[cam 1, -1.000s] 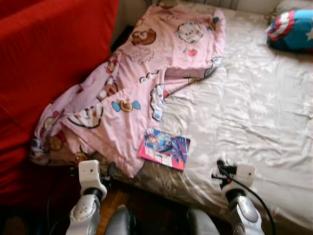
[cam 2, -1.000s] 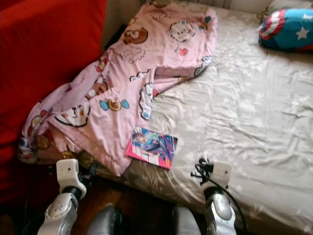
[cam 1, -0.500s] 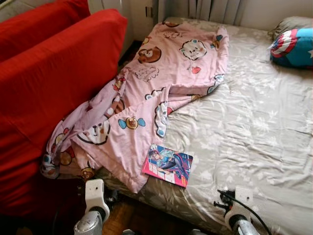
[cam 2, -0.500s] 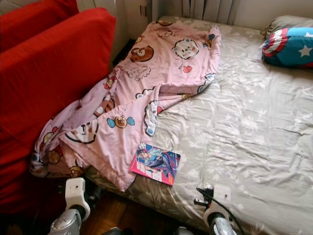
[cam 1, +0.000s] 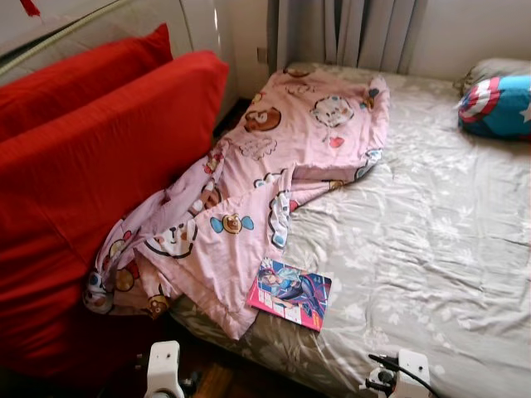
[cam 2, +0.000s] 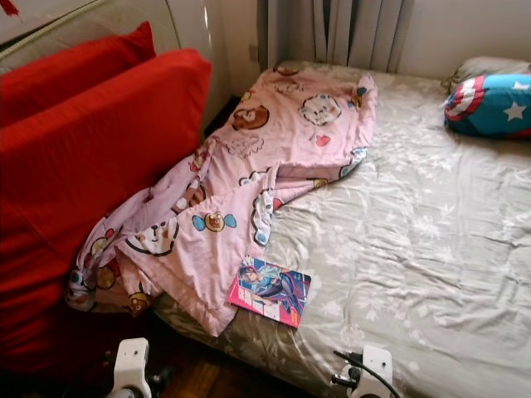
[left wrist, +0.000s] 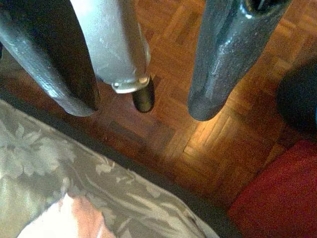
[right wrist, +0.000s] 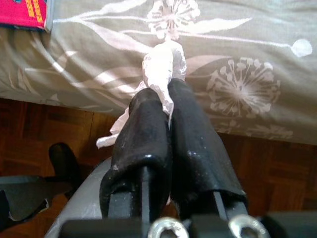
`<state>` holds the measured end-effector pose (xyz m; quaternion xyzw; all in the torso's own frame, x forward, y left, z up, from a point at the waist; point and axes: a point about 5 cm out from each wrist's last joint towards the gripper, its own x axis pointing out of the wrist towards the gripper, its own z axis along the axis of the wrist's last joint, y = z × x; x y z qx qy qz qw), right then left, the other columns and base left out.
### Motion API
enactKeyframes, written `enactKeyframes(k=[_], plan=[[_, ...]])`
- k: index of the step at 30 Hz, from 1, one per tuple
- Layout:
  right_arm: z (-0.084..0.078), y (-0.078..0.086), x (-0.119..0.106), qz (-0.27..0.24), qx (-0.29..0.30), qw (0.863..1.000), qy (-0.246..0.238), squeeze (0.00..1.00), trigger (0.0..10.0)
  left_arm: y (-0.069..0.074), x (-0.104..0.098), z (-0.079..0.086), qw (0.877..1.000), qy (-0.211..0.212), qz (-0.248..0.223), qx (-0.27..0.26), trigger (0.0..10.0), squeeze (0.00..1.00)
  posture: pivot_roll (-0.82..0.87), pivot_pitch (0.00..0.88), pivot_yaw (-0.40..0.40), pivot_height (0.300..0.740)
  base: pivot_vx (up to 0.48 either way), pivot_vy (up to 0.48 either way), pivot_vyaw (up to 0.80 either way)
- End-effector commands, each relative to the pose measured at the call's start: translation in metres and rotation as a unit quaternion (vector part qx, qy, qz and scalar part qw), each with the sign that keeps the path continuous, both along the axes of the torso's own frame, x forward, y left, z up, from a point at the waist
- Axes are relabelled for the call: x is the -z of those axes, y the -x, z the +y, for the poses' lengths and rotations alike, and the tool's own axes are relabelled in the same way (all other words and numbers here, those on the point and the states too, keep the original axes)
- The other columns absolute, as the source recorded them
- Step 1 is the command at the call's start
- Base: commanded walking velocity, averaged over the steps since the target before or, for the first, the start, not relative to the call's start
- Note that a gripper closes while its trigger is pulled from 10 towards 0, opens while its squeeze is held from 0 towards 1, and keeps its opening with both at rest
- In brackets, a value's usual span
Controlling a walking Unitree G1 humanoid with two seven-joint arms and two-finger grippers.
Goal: Clean up the room
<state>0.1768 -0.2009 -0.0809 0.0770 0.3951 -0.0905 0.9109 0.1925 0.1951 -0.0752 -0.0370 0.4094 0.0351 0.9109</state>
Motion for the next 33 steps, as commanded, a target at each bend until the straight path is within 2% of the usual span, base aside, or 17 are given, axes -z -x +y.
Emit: enactKeyframes(k=[1,7,11,16,23,33], plan=[[0.001,0.006,0.004,0.018,0.000,1.000,0.001,0.00,10.0,0.012,0.005,0.009,1.000,-0.005,0.022,-0.008,10.0,0.00,-0.12,0.055,0.027,0.740,0.000,0.000,0.00],[0.001,0.002,0.002,0.019,-0.020,1.000,0.004,0.00,10.0,0.015,0.008,0.009,0.999,0.000,0.034,-0.017,10.0,0.00,-0.12,0.055,0.010,0.740,0.000,0.000,0.00],[-0.001,-0.004,-0.001,0.007,-0.030,0.999,0.016,0.00,10.0,0.015,0.008,0.010,0.999,0.000,0.038,-0.022,10.0,0.00,-0.11,0.092,-0.005,0.740,0.000,0.000,0.12],[-0.001,-0.004,-0.001,0.015,-0.037,0.999,0.022,0.00,10.0,0.018,0.009,0.011,0.999,0.000,0.045,-0.030,10.0,0.00,-0.11,0.105,-0.008,0.740,0.000,0.000,0.80],[0.008,-0.002,0.002,0.022,-0.051,0.998,0.015,0.00,10.0,0.021,0.010,0.016,0.998,-0.002,0.048,-0.034,10.0,0.00,-0.10,0.132,-0.006,0.740,0.000,0.000,0.80],[0.009,-0.001,0.002,0.023,-0.050,0.998,0.015,0.00,10.0,0.023,0.010,0.019,0.998,-0.007,0.051,-0.029,10.0,0.00,-0.10,0.143,-0.004,0.740,0.000,0.000,0.80]])
